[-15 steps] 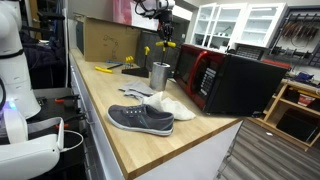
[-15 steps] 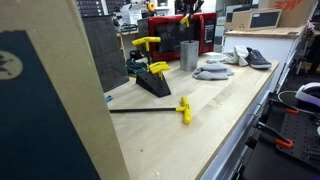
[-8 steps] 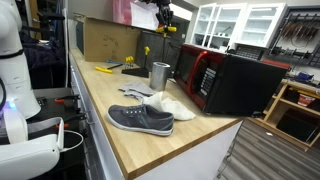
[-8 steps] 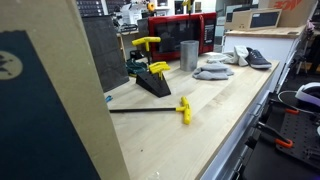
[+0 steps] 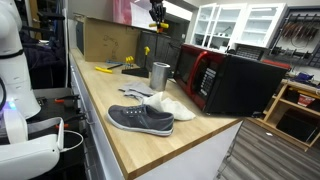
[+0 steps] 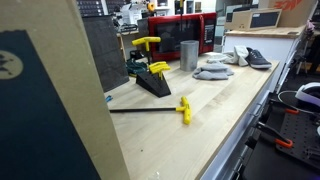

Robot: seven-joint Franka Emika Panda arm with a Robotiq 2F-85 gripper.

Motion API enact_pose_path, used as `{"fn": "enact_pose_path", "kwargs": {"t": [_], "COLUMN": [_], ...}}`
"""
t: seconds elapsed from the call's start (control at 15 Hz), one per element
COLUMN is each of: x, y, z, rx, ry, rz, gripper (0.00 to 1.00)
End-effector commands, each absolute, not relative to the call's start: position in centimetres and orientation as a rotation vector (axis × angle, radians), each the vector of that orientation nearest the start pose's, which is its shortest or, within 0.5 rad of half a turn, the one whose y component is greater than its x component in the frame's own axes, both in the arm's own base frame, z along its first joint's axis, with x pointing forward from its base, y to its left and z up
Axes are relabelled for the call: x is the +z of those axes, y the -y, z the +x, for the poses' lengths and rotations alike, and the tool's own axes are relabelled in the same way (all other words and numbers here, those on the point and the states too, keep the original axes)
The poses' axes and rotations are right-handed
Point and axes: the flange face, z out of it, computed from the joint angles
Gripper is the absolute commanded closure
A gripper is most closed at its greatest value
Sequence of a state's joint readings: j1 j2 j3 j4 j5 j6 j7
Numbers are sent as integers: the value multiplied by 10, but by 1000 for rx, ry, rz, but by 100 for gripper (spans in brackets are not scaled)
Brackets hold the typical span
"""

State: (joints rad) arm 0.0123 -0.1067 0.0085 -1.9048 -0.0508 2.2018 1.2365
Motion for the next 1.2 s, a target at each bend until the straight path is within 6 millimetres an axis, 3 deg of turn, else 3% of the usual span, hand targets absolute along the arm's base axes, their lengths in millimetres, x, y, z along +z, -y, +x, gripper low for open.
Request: {"fn": "enact_pose_path", "kwargs": {"t": [0.0, 0.6, 1.13], "x": [574, 506, 464], "y": [-30, -77, -132], "z": [567, 584, 583], "rx": [-470, -433, -441], "ry": [-1562, -1522, -1444], "rz": [-2393, -2442, -2476], "gripper": [94, 94, 94]}}
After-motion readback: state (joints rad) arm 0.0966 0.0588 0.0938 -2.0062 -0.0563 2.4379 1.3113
